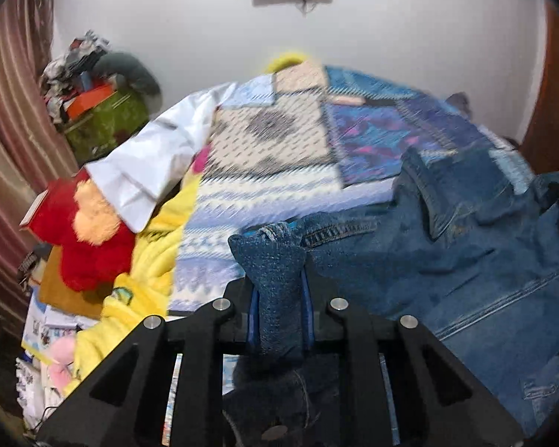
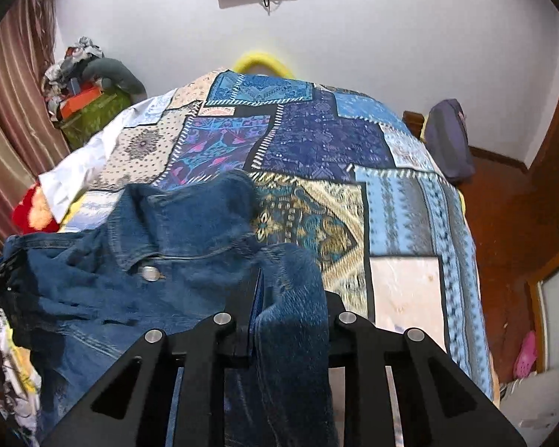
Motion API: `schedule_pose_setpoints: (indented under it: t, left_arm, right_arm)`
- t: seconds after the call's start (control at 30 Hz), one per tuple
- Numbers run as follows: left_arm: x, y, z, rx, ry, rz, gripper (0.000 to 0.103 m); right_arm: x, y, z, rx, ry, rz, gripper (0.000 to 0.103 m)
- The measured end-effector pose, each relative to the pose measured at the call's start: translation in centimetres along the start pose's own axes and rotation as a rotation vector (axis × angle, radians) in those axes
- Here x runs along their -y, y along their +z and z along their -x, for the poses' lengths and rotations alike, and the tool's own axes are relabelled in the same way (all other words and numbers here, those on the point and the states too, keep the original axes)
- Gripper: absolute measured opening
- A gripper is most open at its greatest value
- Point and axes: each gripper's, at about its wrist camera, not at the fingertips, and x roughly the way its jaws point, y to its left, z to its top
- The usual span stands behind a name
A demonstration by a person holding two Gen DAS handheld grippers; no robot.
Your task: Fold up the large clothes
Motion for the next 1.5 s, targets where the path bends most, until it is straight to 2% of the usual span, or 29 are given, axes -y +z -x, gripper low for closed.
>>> schedule_pose_setpoints:
  t: [0.13, 0.2, 0.23, 0.33, 0.37, 0.4, 0.47, 0.6, 0.73, 0.83, 0.9, 0.97, 1.0, 1.2, 1.27, 1.4, 1.5]
  left_arm:
    - [-2.0, -2.2, -4.7, -0.115, 0.044, 0.013, 0.019]
    - [-2.7, -3.3, -6.6, -0.155, 0.031, 0.029, 0.020]
    - [-2.9, -3.8, -7.7, -0.176, 0.023, 0.041, 0.020]
    - [-2.7, -5.1, -10.0, -0.207, 0.078, 0.040, 0.022]
    - [-2.7, -5.4, -10.6, -0.212, 0.076, 0.042, 0.023]
    - [-2.7, -5.6, -10.9, -0.210, 0.075, 0.046, 0.023]
    - [-2.5, -5.8, -10.8, -0.193, 0.078, 0.042, 0.023]
    - [-2.4, -5.8, -10.1, -0.198, 0.066, 0.009, 0.027]
    - [-2.7, -5.4, -7.4, -0.196, 0.047, 0.003, 0.028]
    - [-2.9, -4.8, -3.8, -0.154, 0.018, 0.009, 0.030]
    - [-2.9, -4.5, -1.0, -0.113, -0.003, 0.014, 0.037]
    - [-2.8, -4.2, 1.6, -0.072, -0.021, 0.016, 0.054]
    - [-2.7, -4.1, 3.0, -0.049, -0.031, 0.014, 0.057]
    - [-2.0, -4.8, 11.2, 0.057, -0.106, -0.012, 0.076]
    - [-1.9, -5.6, 12.9, 0.064, -0.126, -0.016, 0.087]
    - [-1.9, -8.0, 15.2, 0.056, -0.174, 0.003, 0.090]
    - [-2.4, -10.4, 15.3, 0.019, -0.209, 0.027, 0.090]
  right_arm:
    - [0.0, 0.2, -3.6, -0.056, -0.070, 0.017, 0.020]
    - [0.5, -0.3, -5.2, -0.092, -0.106, 0.023, 0.020]
    - [0.9, -0.6, -5.9, -0.115, -0.107, 0.025, 0.020]
    - [2.0, -1.7, -6.8, -0.147, -0.094, 0.039, 0.029]
    - [2.1, -2.0, -6.8, -0.139, -0.101, 0.060, 0.040]
    - [2.1, -2.4, -6.6, -0.116, -0.131, 0.096, 0.059]
    - [2.2, -3.3, -6.0, -0.059, -0.219, 0.145, 0.082]
    - [3.3, -3.9, -4.3, -0.035, -0.197, 0.102, 0.084]
    - [2.7, -3.7, -0.8, 0.014, -0.169, 0.071, 0.084]
    - [1.6, -3.7, 3.0, 0.076, -0.161, 0.067, 0.084]
    - [0.9, -3.7, 5.9, 0.108, -0.150, 0.072, 0.084]
    - [0.5, -3.9, 8.5, 0.120, -0.112, 0.066, 0.085]
    - [0.3, -4.1, 9.6, 0.119, -0.092, 0.058, 0.085]
    - [0.4, -7.1, 15.7, 0.075, 0.036, -0.034, 0.092]
    - [0.7, -8.5, 16.7, 0.043, 0.069, -0.060, 0.093]
    - [1.3, -12.0, 18.0, -0.018, 0.096, -0.120, 0.093]
    - [1.9, -15.4, 18.6, -0.056, 0.104, -0.167, 0.093]
